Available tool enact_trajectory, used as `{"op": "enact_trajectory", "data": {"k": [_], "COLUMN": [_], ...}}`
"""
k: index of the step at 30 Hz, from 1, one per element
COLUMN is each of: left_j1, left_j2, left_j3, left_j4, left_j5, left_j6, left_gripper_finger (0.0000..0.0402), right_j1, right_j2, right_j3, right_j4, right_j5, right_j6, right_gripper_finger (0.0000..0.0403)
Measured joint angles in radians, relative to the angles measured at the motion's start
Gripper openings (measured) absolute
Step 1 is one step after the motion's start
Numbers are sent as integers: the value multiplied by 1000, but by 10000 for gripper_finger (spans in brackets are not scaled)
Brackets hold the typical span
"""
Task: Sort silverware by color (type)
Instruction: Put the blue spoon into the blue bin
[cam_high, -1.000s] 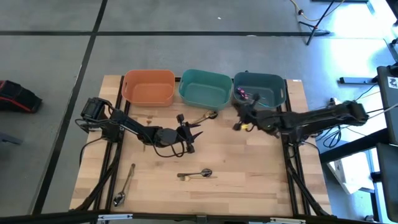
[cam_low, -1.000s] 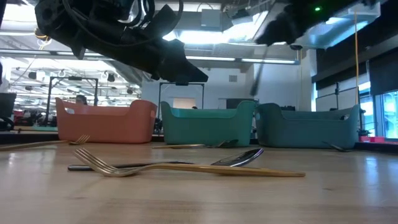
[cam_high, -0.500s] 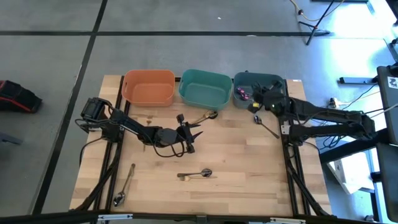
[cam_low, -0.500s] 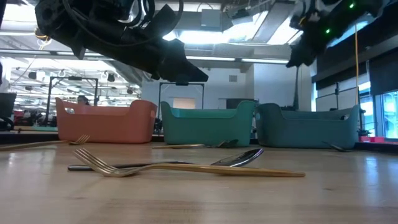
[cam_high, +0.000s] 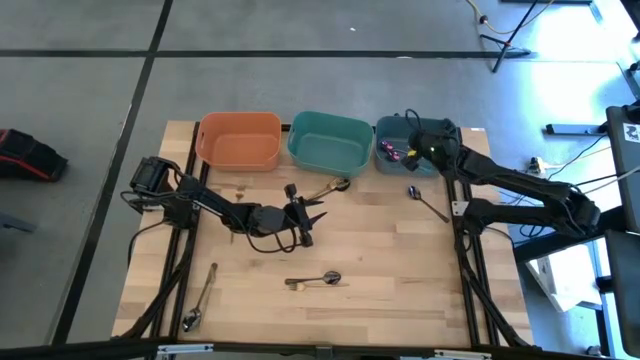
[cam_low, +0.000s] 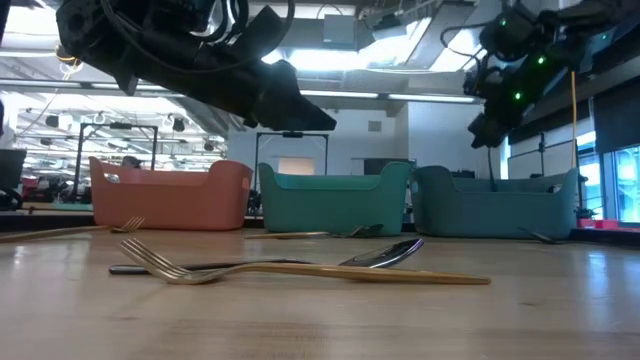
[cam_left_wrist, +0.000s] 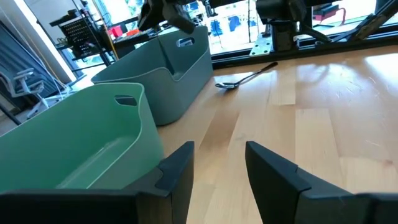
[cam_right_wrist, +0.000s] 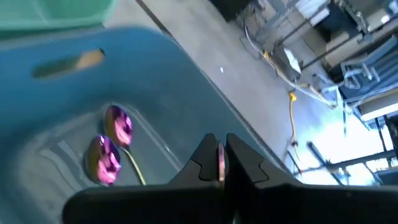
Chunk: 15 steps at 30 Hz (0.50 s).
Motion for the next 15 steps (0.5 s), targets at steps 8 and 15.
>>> {"op": "enact_trajectory", "data": {"k": [8,15], "left_j1": [0,0], "left_j2": [0,0], "left_j3": [0,0], "left_j4": [0,0], "left_j5": [2,3], "left_j6": [0,0], "left_gripper_finger": [140,140], "right_j1": [-88,-111], "right_j2": [126,203], "right_j3": [-5,-4], "right_j4": [35,82], "right_j5": [-2,3], "right_j6": [-21,25], "right_gripper_finger": [1,24]}}
